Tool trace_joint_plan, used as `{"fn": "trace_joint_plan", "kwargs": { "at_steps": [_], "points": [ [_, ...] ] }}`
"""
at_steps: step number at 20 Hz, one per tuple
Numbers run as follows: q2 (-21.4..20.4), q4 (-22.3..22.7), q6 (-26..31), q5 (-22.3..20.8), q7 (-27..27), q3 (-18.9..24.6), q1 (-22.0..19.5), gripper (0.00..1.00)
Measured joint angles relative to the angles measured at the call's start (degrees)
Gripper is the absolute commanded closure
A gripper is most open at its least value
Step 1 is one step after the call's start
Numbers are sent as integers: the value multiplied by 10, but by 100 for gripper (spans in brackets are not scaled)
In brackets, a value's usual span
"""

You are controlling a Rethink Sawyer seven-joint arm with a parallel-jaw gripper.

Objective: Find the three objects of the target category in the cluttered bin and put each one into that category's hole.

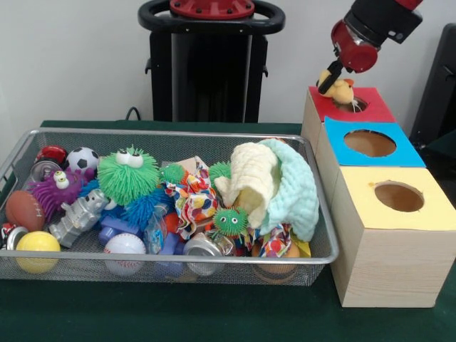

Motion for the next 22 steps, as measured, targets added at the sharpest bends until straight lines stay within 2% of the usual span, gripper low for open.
{"fn": "trace_joint_plan", "kwargs": {
  "at_steps": [7,14,22],
  "points": [
    [29,-35,28,-8,0,-6,2,100],
    [72,-87,96,-17,0,-35,13,100],
    [109,-129,146,-24,0,-58,27,100]
  ]
}}
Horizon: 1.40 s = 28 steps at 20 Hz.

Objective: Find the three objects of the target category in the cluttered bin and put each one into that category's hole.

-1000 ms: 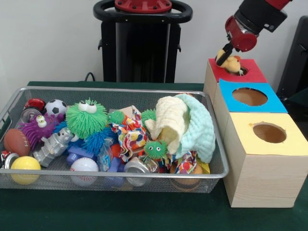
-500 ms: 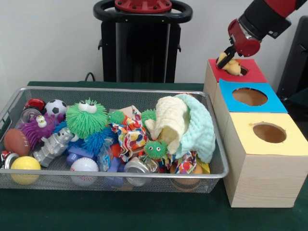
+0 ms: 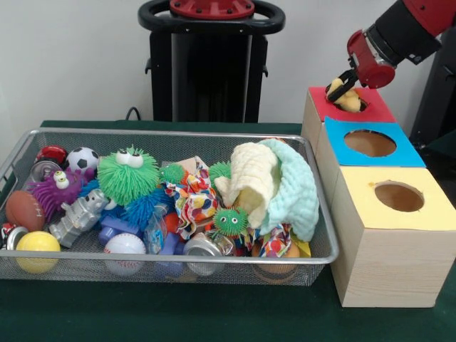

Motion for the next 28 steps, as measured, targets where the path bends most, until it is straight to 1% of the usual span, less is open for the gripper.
{"fn": "trace_joint_plan", "kwargs": {
  "at_steps": [8,15,16,28],
  "points": [
    [36,-47,50,0,0,-18,6,100],
    [54,-60,57,0,1,-30,13,100],
    [55,-60,57,0,1,-33,16,0],
    [60,-64,57,0,1,-37,29,0]
  ]
}}
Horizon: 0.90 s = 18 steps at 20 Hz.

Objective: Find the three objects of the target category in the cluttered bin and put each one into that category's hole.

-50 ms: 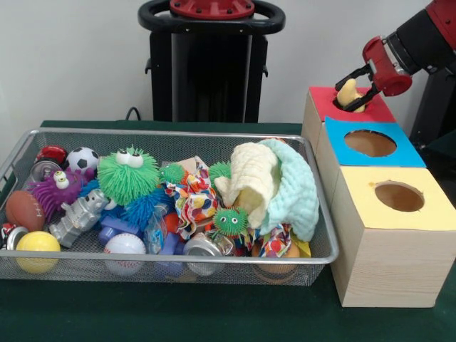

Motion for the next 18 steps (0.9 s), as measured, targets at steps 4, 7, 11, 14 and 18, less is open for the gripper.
{"fn": "trace_joint_plan", "kwargs": {
  "at_steps": [4,7,11,14,18],
  "points": [
    [2,0,0,0,0,-3,1,0],
    [2,0,0,0,0,-5,1,0],
    [2,0,0,0,0,-7,1,0],
    [2,0,0,0,0,-11,1,0],
    [2,0,0,0,0,-18,1,0]
  ]
}}
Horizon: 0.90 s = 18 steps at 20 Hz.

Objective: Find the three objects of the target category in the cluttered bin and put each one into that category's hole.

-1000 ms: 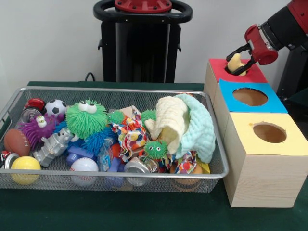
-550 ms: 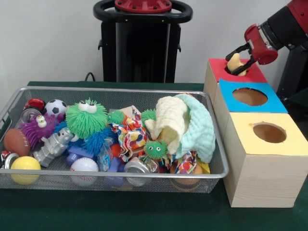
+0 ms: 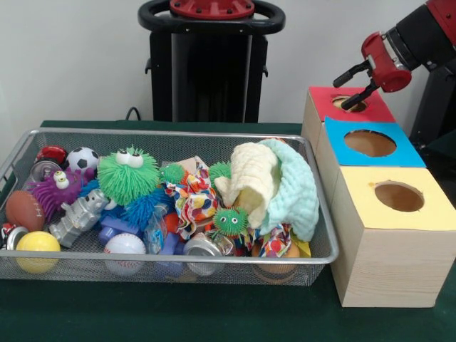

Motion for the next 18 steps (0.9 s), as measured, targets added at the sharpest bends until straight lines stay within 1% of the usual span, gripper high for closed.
{"fn": "trace_joint_plan", "kwargs": {
  "at_steps": [18],
  "points": [
    [6,0,0,0,0,-30,3,0]
  ]
}}
